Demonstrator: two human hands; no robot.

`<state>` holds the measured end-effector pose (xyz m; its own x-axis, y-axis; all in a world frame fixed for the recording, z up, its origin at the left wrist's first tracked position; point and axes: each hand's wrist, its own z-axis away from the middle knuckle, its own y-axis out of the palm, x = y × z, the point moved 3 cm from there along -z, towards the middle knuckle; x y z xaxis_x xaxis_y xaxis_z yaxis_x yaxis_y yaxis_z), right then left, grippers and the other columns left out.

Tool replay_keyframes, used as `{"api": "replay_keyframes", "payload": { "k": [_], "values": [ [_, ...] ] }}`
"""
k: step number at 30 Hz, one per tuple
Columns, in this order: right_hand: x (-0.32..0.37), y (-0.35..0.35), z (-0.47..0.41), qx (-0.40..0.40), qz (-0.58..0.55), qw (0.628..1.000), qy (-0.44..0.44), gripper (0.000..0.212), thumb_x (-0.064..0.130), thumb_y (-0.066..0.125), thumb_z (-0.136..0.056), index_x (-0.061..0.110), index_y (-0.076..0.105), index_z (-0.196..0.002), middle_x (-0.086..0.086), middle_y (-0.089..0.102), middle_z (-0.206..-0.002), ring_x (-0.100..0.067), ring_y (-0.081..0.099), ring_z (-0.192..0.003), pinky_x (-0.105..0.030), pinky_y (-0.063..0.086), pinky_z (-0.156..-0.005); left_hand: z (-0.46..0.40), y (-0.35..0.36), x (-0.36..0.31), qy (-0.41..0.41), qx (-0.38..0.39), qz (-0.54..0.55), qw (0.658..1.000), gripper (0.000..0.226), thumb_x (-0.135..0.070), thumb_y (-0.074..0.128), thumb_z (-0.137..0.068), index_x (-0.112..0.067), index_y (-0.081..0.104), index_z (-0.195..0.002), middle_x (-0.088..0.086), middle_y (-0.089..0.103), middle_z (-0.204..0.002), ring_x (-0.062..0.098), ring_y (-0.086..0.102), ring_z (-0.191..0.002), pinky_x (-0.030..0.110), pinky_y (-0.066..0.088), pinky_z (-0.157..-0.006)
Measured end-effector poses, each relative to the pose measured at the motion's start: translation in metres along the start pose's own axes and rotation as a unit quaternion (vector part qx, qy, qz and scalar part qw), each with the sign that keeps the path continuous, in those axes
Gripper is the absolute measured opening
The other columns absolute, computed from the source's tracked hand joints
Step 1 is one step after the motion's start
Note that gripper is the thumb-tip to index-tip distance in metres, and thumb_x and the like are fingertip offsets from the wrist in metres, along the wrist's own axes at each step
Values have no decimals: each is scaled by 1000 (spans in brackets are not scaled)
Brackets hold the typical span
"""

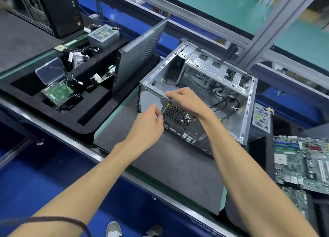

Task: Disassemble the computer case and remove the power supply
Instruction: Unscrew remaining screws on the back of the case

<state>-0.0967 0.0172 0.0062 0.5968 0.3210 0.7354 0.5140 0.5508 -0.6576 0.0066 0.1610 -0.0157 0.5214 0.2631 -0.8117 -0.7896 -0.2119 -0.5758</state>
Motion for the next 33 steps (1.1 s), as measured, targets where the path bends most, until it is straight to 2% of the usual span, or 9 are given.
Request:
{"api": "replay_keyframes", "payload": {
  "k": [6,9,10,13,14,20,25,29,33],
  "values": [
    [2,1,6,-16,8,1000,0,49,38,53,-101,12,33,-64,1,25,-58,-13,18,-49,-22,19,-45,12,10,-19,26,-57,-193,979,13,-16,36,-104,-11,40,-115,4,45,-72,35,47,-70,38,35,-57],
    [3,2,6,-26,26,999,1,49,36,53,-101,17,29,-62,-1,26,-59,-14,19,-51,-27,20,-49,6,14,-12,-89,25,103,990,8,-15,36,-103,-15,43,-98,1,47,-66,23,41,-53,29,25,-45],
    [3,2,6,-28,31,999,-1,50,36,52,-101,18,28,-62,-1,26,-59,-13,20,-51,-28,20,-50,1,14,-5,-173,67,278,942,12,-13,38,-102,-16,44,-92,-2,44,-61,17,33,-44,25,20,-40],
    [3,2,6,-29,48,998,-6,51,38,51,-102,18,27,-61,-1,26,-59,-14,21,-52,-30,20,-52,2,9,-4,-331,208,674,627,5,-7,50,-95,-7,52,-91,-4,35,-58,7,24,-31,17,17,-25],
    [3,3,5,-30,56,998,-7,52,38,51,-102,18,27,-61,0,26,-58,-14,21,-52,-30,20,-52,3,7,-4,-333,222,703,588,4,-9,53,-94,-6,53,-91,-4,34,-58,6,24,-30,15,17,-24],
    [-6,9,2,-70,152,986,23,42,51,41,-99,22,62,-79,4,65,-71,-13,57,-69,-32,43,-66,0,10,-8,-266,143,486,820,26,-3,57,-93,-11,45,-71,1,43,-60,7,25,-37,17,18,-28],
    [-8,15,4,-105,258,959,52,55,59,28,-90,14,38,-60,-4,51,-57,-24,45,-54,-32,36,-55,6,-4,-9,-90,-8,88,992,6,-16,54,-96,-11,55,-93,2,70,-81,24,55,-50,30,45,-49],
    [-9,16,3,-106,247,962,43,52,59,29,-90,15,32,-61,0,38,-52,-22,34,-49,-31,34,-52,8,-10,-23,47,-97,-238,965,15,-26,47,-103,-13,54,-101,8,61,-85,35,53,-75,36,35,-63],
    [-10,16,3,-110,240,964,33,51,58,30,-91,15,31,-63,0,34,-52,-21,30,-49,-30,34,-52,2,-5,-22,-9,-43,-71,997,19,-18,45,-101,-7,56,-92,2,66,-78,25,55,-65,34,44,-57]
  ]
}}
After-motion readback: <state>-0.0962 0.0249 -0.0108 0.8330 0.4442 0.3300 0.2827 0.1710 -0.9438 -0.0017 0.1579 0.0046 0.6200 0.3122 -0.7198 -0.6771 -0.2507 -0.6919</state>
